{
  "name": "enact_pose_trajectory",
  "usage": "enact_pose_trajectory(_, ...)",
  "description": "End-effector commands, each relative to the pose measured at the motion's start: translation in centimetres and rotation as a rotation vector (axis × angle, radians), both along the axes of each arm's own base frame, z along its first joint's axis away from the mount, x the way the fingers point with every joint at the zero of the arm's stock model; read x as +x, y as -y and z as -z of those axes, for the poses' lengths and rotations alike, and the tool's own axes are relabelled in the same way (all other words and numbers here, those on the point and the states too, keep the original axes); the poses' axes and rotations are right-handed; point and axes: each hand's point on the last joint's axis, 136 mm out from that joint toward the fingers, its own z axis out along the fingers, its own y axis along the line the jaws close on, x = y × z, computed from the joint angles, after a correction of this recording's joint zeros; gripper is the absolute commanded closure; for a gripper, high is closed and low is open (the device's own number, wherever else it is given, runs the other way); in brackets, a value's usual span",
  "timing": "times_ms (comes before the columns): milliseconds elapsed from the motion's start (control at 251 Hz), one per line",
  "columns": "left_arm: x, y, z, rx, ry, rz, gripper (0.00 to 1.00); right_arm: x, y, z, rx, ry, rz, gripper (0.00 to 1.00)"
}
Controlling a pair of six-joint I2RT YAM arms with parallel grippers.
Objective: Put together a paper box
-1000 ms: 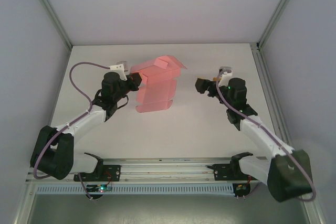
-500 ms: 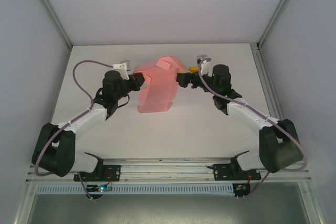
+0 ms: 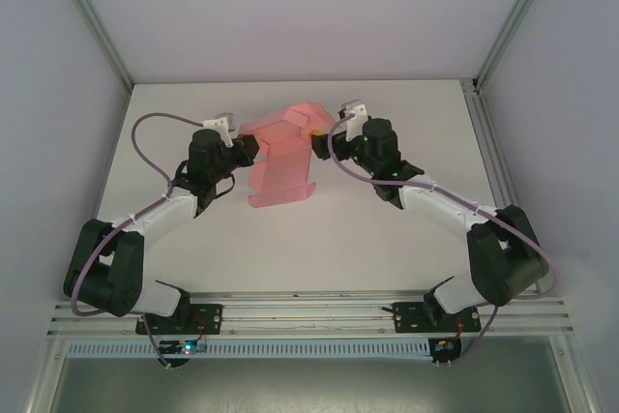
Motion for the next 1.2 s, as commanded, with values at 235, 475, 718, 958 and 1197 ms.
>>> enact_pose_trajectory(235, -1.1, 2.5, -3.5, 0.018, 0.117, 0.131, 1.00, -3.5, 3.2, -0.5, -0.248, 0.044, 0.058, 0.02)
enact_pose_trajectory(475, -1.4, 1.7, -2.8, 0.075, 0.117, 0.108, 1.00, -8.2, 8.2, -4.0, -0.034, 0.051, -0.002, 0.02)
enact_pose_trajectory(718, -1.8, 2.2, -2.9, 0.086, 0.119, 0.151, 1.00, -7.6, 10.5, -7.6, 0.069, 0.105, -0.037, 0.20)
enact_pose_trajectory(958, -2.0, 2.3, -2.6, 0.086, 0.112, 0.163, 1.00, -5.5, 5.3, -7.8, 0.074, 0.018, -0.316, 0.44)
enact_pose_trajectory(1197, -1.3, 1.6, -2.7, 0.096, 0.091, 0.110, 1.00, -8.0, -0.8, -5.0, -0.002, -0.047, -0.587, 0.54)
